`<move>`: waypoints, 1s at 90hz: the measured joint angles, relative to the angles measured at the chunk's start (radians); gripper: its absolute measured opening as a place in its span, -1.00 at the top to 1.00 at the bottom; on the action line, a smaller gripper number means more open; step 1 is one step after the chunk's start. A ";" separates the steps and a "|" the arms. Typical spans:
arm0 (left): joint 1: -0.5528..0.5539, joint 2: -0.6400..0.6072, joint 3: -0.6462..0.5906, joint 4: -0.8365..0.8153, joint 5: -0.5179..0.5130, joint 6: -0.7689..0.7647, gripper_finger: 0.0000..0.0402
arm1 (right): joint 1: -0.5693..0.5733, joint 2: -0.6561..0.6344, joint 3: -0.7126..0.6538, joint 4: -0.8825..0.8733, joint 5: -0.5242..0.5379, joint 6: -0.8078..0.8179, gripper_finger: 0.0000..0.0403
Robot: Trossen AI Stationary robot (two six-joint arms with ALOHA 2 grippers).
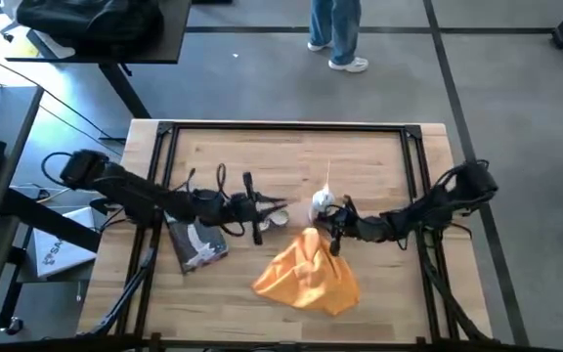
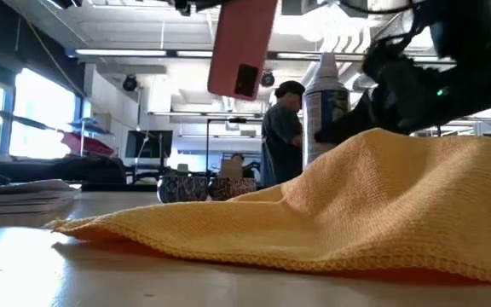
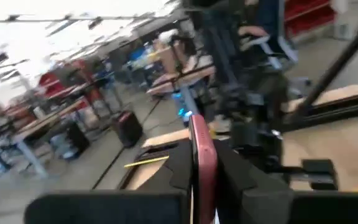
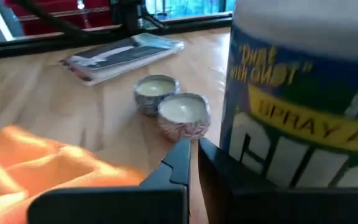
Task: Apply microfiber cloth
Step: Spray the cellphone, then wipe the cellphone with the microfiber cloth
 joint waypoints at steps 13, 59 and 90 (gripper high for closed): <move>0.016 -0.047 -0.001 -0.087 0.011 -0.061 0.94 | -0.092 0.041 0.000 0.005 0.047 -0.011 1.00; 0.024 -0.010 0.001 -0.178 0.146 -0.093 0.94 | -0.209 -0.109 0.000 -0.271 -0.261 -0.045 0.74; 0.024 -0.002 0.000 -0.183 0.154 -0.158 0.94 | -0.072 -0.239 0.094 -0.489 -0.555 0.008 -0.05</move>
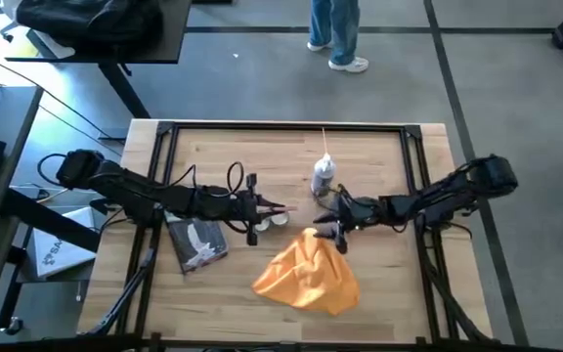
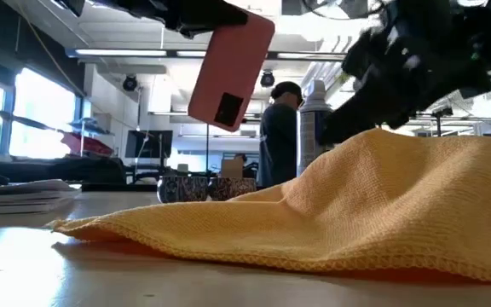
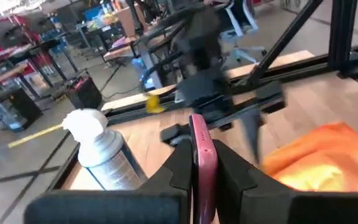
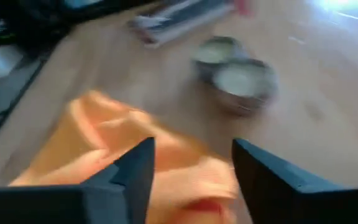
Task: Apply microfiber cloth
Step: Wipe the cellphone with the microfiber cloth
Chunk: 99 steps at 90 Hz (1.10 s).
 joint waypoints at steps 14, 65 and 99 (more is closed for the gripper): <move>0.000 0.010 0.001 0.023 0.015 -0.050 0.94 | 0.092 0.092 0.027 -0.046 0.022 -0.029 -0.15; 0.034 0.130 0.000 0.247 0.003 -0.077 0.94 | 0.140 0.304 0.206 -0.245 0.164 -0.090 0.79; 0.142 0.164 0.001 0.396 0.081 -0.597 0.94 | 0.213 0.000 0.477 -0.960 0.541 -0.289 0.99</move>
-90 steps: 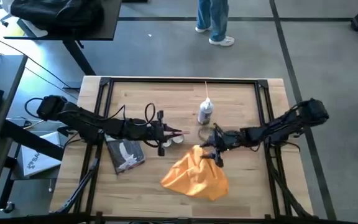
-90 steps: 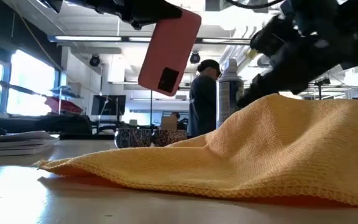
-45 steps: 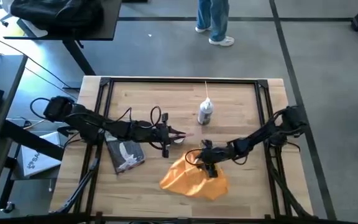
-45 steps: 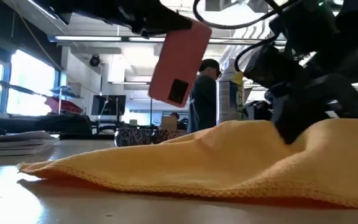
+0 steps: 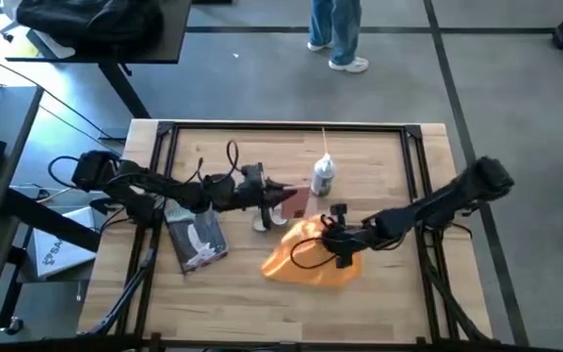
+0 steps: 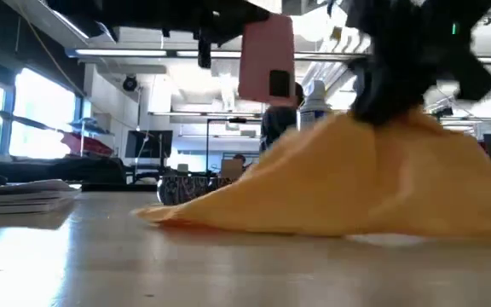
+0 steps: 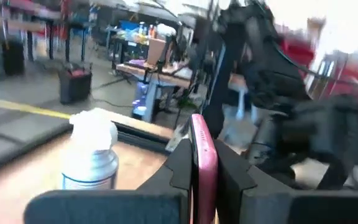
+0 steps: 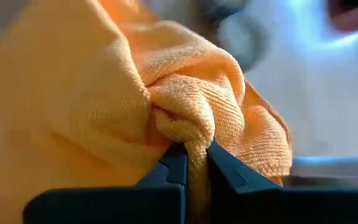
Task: Apply microfiber cloth
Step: Wipe the cellphone with the microfiber cloth
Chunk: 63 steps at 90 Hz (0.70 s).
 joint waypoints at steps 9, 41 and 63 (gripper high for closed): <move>0.017 0.055 0.000 0.067 0.042 -0.096 0.94 | 0.025 -0.037 0.106 -0.068 0.129 -0.105 0.99; 0.075 0.276 0.000 0.485 0.267 -0.487 0.94 | -0.019 -0.038 0.262 -0.068 0.224 -0.335 1.00; 0.067 0.290 0.000 0.483 0.178 -0.661 0.94 | -0.083 -0.017 0.204 0.069 0.096 -0.331 1.00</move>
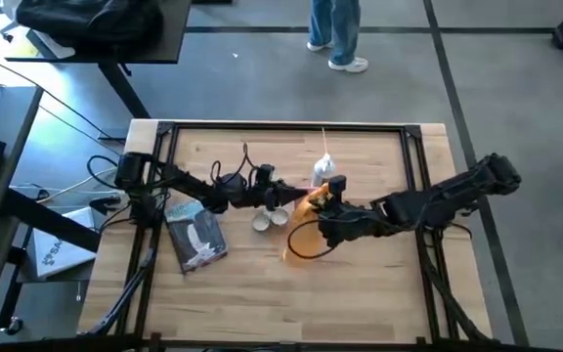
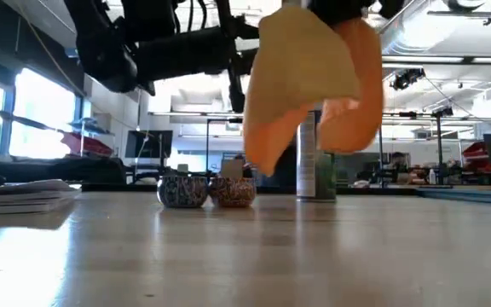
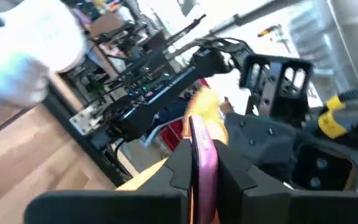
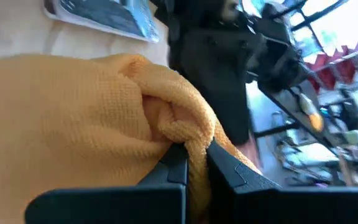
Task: Apply microfiber cloth
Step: Wipe the cellphone with the microfiber cloth
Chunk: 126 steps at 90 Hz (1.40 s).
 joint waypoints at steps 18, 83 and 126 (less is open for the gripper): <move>-0.025 0.000 0.000 -0.009 -0.079 -0.030 0.94 | -0.010 0.081 -0.005 0.106 -0.044 -0.028 1.00; -0.016 -0.004 0.001 0.002 0.001 -0.038 0.94 | 0.042 0.035 -0.007 0.033 0.330 -0.085 1.00; -0.018 -0.008 0.002 0.043 0.048 0.045 0.94 | 0.063 -0.059 -0.011 -0.171 0.367 0.209 1.00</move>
